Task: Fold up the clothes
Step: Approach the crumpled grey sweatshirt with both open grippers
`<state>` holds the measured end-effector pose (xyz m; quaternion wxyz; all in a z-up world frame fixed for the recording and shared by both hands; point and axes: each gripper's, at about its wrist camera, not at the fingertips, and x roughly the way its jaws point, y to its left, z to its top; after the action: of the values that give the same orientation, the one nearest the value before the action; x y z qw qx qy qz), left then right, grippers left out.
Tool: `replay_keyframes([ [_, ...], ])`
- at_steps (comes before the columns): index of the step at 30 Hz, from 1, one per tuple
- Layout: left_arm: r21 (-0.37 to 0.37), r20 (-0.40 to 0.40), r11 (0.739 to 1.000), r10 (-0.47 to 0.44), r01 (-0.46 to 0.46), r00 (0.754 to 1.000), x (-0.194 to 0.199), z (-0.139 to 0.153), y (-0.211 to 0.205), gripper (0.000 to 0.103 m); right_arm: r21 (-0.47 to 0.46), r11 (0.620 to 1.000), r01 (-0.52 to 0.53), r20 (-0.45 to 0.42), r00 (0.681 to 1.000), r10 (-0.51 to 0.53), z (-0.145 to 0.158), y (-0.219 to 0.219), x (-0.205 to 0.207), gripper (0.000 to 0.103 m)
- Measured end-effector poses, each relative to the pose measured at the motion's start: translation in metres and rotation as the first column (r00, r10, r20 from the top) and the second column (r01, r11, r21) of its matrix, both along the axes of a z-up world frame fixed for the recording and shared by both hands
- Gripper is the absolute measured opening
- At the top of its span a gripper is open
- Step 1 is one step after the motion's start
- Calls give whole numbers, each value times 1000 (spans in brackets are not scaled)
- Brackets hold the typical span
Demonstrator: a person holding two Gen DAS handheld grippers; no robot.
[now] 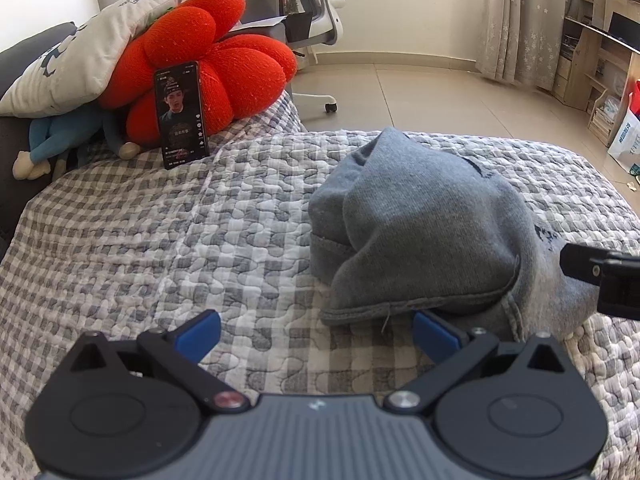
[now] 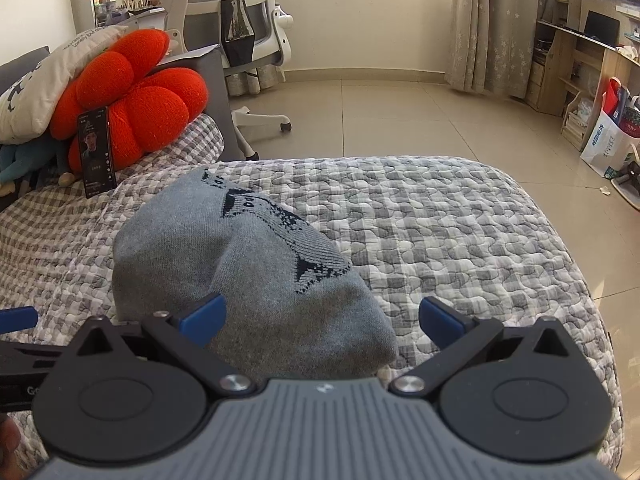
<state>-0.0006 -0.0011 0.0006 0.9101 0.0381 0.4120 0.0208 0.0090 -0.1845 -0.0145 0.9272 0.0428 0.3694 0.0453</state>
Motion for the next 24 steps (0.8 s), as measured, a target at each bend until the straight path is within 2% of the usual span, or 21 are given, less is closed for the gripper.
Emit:
replay_keyframes([
  [4, 0, -1, 1000, -5, 5, 1000, -2, -1, -1, 103, 25, 1000, -5, 32, 999, 5, 4, -13, -5, 103],
  [6, -5, -10, 1000, -5, 5, 1000, -1, -1, 0, 103, 6, 1000, 3, 50, 999, -3, 4, -17, -12, 103],
  [8, -9, -10, 1000, -4, 4, 1000, 1, -1, 0, 103, -51, 999, 9, 20, 1000, -8, 1, 1, -4, 103],
  [24, -11, -17, 1000, 2, -2, 1000, 2, -6, -2, 103, -52, 999, 5, 6, 1000, -5, 2, 7, -4, 103],
])
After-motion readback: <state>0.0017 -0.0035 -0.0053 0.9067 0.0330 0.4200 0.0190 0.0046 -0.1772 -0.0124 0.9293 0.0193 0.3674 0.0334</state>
